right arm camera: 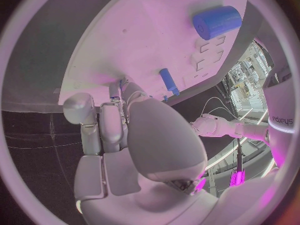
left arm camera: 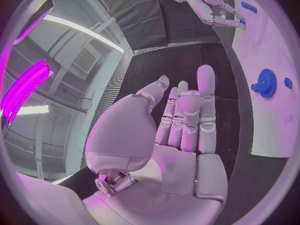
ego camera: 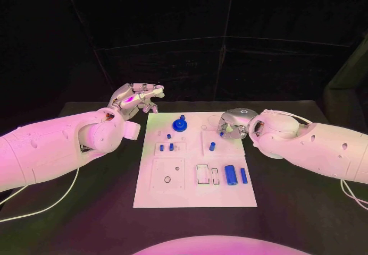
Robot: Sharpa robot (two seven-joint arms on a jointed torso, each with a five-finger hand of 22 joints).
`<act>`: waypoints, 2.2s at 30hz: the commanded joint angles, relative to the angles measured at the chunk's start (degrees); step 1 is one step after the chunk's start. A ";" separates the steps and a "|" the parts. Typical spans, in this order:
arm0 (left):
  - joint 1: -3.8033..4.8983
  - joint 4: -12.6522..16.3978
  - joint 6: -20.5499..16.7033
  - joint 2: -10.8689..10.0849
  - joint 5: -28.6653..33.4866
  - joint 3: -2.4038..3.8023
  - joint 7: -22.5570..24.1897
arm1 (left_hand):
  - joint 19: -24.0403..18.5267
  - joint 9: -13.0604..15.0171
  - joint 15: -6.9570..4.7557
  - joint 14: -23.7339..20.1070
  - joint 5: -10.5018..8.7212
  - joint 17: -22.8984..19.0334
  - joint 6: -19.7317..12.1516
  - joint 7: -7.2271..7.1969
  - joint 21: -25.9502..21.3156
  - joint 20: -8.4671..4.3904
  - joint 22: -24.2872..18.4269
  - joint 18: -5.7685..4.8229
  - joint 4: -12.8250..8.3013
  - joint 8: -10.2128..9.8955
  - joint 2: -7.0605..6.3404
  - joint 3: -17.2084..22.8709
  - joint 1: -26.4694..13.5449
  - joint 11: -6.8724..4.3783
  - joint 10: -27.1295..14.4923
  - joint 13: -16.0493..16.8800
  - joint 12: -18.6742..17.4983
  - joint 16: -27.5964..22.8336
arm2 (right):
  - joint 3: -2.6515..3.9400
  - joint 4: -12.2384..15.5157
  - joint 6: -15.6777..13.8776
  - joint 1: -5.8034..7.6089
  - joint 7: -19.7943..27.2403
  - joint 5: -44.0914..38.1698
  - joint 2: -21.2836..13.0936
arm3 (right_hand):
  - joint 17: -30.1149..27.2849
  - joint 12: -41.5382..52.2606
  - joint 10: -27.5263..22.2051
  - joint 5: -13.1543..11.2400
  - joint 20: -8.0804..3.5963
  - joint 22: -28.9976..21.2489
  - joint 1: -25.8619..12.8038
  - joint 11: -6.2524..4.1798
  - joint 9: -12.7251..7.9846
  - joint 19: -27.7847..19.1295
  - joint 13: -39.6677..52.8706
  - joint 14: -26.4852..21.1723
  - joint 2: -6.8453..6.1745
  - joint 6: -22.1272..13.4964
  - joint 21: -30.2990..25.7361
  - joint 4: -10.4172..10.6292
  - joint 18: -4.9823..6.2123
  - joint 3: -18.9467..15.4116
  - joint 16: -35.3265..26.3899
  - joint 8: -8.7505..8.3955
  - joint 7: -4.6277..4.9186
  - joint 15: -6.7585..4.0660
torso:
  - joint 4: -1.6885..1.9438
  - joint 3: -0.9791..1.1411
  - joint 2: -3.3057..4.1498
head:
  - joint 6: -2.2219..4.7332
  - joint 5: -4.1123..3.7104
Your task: Assemble the parts on the task board
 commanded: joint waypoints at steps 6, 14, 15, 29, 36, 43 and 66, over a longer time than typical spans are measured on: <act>0.07 0.09 0.52 -0.02 0.72 0.04 0.79 | -0.39 -0.08 -0.10 -0.60 0.11 -0.41 -0.20 0.28 -0.39 0.04 -0.16 0.72 -0.08 0.02 0.69 -0.54 0.14 0.18 -0.27 0.09 0.36 -0.48 | -0.09 -0.24 2.25 -0.20 -0.02 -0.49 0.67 | 0.46 -0.92 1.47 -0.58 -0.14 0.53 -2.85 0.11 0.04 0.38 -0.05 1.85 -3.52 1.30 0.19 -0.23 0.48 8.32 0.15 -0.19 0.25 0.20 | -0.05 -0.02 0.00 | -0.28 0.04; 0.06 0.10 0.52 -0.07 0.72 0.04 0.67 | -0.41 -0.09 -0.08 -0.70 0.10 -0.63 -0.26 0.32 -0.48 0.06 -0.22 0.72 -0.08 0.00 0.70 -0.64 0.19 0.21 -0.36 0.09 0.38 -0.60 | -0.09 -0.14 1.47 -0.30 -0.42 -0.49 0.77 | 0.70 -0.17 4.43 -1.30 -0.32 3.04 -4.41 -0.31 0.43 1.56 0.22 2.09 -3.90 3.82 1.73 -1.24 0.09 12.87 0.59 0.65 -0.01 -0.12 | -0.02 -0.04 -0.05 | -0.44 -0.06; 0.06 0.09 0.52 -0.07 0.72 0.04 0.64 | -0.41 -0.09 -0.08 -0.70 0.10 -0.63 -0.26 0.32 -0.48 0.06 -0.22 0.72 -0.08 0.00 0.70 -0.64 0.19 0.21 -0.36 0.09 0.38 -0.60 | -0.09 -0.11 1.17 -0.31 -0.60 -0.49 0.76 | 0.78 -0.08 4.88 -1.96 -0.44 3.79 -4.40 -0.45 0.49 1.92 0.23 2.16 -3.65 4.29 2.19 -1.55 -0.04 13.64 0.72 0.79 -0.14 -0.28 | -0.01 -0.03 -0.07 | -0.47 -0.07; 0.06 0.01 0.46 -0.28 0.72 0.04 0.40 | -0.43 -0.09 -0.04 -0.85 0.11 -0.87 -0.38 0.36 -0.65 0.08 -0.33 0.71 -0.14 -0.05 0.74 -0.79 0.35 0.25 -0.51 0.09 0.43 -0.73 | -0.08 1.43 -3.31 -0.37 -1.64 -0.82 -0.25 | 0.92 -0.90 6.51 -2.66 -1.05 6.36 -6.30 -0.82 0.45 2.93 0.18 2.12 -3.96 5.85 3.89 -4.82 -0.47 19.59 1.34 0.55 -0.27 -0.74 | -0.04 -0.03 -0.08 | -0.46 -0.09; 0.06 -0.09 0.44 -0.33 0.72 0.04 0.21 | -0.44 -0.09 -0.03 -0.90 0.11 -0.98 -0.44 0.38 -0.73 0.10 -0.38 0.71 -0.18 -0.07 0.72 -0.87 0.44 0.27 -0.59 0.09 0.45 -0.78 | -0.06 2.96 -5.34 -0.36 -1.09 0.03 -1.46 | 0.65 -1.27 6.56 -2.62 -1.05 6.49 -7.24 -0.73 0.34 2.88 0.18 2.02 -4.76 5.76 4.01 -5.86 -0.47 20.78 1.27 0.24 -0.16 -0.71 | -0.08 -0.07 -0.14 | -0.27 -0.21; 0.07 -0.28 0.35 -0.36 0.72 0.04 0.01 | -0.44 -0.11 0.01 -0.98 0.11 -1.11 -0.56 0.45 -0.84 0.12 -0.45 0.71 -0.17 -0.12 0.71 -1.02 0.47 0.33 -0.72 0.08 0.48 -0.84 | 0.00 5.78 -6.72 -0.31 -0.25 2.07 -3.79 | 0.84 -1.41 6.70 -2.36 -1.04 6.84 -7.60 -0.70 0.30 2.96 0.21 2.04 -5.06 5.78 4.23 -6.63 -0.52 21.68 1.49 0.12 -0.11 -0.70 | -0.06 -0.12 -0.15 | -0.08 -0.26; 0.08 -0.46 0.20 0.02 0.72 0.04 -0.04 | -0.44 -0.11 0.03 -1.01 0.11 -1.16 -0.62 0.48 -0.91 0.14 -0.51 0.70 -0.18 -0.14 0.73 -1.10 0.52 0.36 -0.80 0.08 0.51 -0.85 | 0.51 18.41 -11.43 -0.18 1.65 5.05 -4.17 | 1.15 -1.79 6.74 -0.93 -0.98 7.45 -8.48 -0.50 0.19 3.04 0.24 2.09 -5.48 5.53 4.68 -8.15 -0.60 23.58 1.94 -0.11 0.14 -0.58 | 0.11 -0.16 -0.10 | -0.68 2.50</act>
